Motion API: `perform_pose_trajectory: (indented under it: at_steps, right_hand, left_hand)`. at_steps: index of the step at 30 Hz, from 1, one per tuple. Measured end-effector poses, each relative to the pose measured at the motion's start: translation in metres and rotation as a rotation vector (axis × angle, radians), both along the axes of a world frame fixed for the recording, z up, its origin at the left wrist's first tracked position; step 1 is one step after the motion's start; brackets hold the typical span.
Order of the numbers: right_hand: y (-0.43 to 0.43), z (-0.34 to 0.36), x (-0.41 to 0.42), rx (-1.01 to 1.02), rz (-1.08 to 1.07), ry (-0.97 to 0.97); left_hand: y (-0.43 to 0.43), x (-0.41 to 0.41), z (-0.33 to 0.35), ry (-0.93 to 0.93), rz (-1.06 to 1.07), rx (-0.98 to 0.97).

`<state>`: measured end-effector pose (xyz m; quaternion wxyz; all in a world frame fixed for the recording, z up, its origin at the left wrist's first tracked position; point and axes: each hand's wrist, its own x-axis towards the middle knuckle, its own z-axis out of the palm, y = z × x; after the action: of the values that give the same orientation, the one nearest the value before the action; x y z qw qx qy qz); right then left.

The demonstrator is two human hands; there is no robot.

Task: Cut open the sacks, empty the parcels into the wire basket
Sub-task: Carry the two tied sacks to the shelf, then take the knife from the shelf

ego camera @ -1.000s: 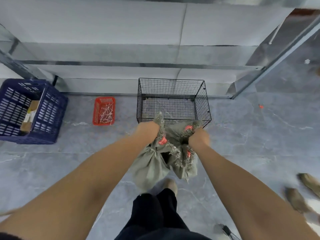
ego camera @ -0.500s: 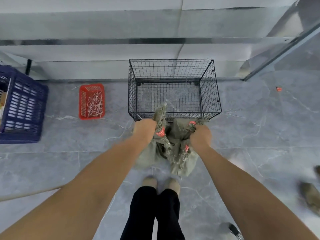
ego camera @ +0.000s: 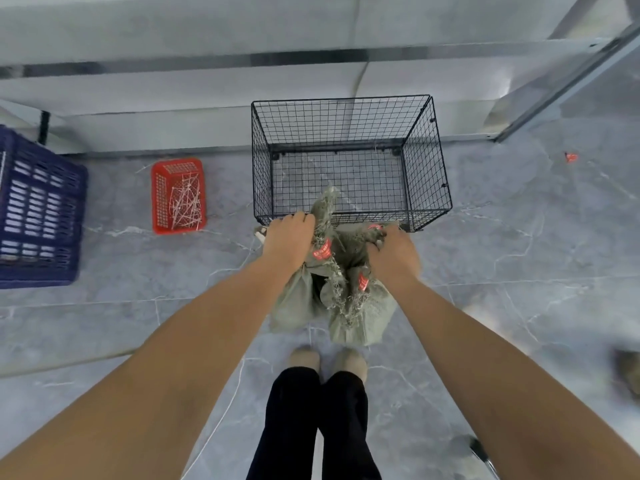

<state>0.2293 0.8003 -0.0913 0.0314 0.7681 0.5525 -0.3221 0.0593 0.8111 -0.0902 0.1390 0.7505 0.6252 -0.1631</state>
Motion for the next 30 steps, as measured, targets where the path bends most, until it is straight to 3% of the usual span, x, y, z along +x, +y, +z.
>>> perform_pose_trajectory:
  at_steps: [7, 13, 23, 30]
  right_hand:
    - [0.008, 0.057, -0.001, 0.059, 0.184, -0.076]
    - [0.028, 0.131, -0.006, 0.143, 0.365, -0.192]
    - [0.064, 0.278, 0.004, 0.367, 0.352, -0.204]
    - [0.071, 0.346, 0.013, 0.467, 0.294, -0.195]
  left_hand:
    - [0.007, -0.005, 0.049, 0.031, -0.056, -0.031]
    - [0.029, -0.009, 0.13, 0.028, -0.075, 0.016]
    - [0.062, -0.001, 0.284, 0.039, -0.159, 0.249]
    - [0.066, 0.01, 0.351, 0.006, -0.152, 0.359]
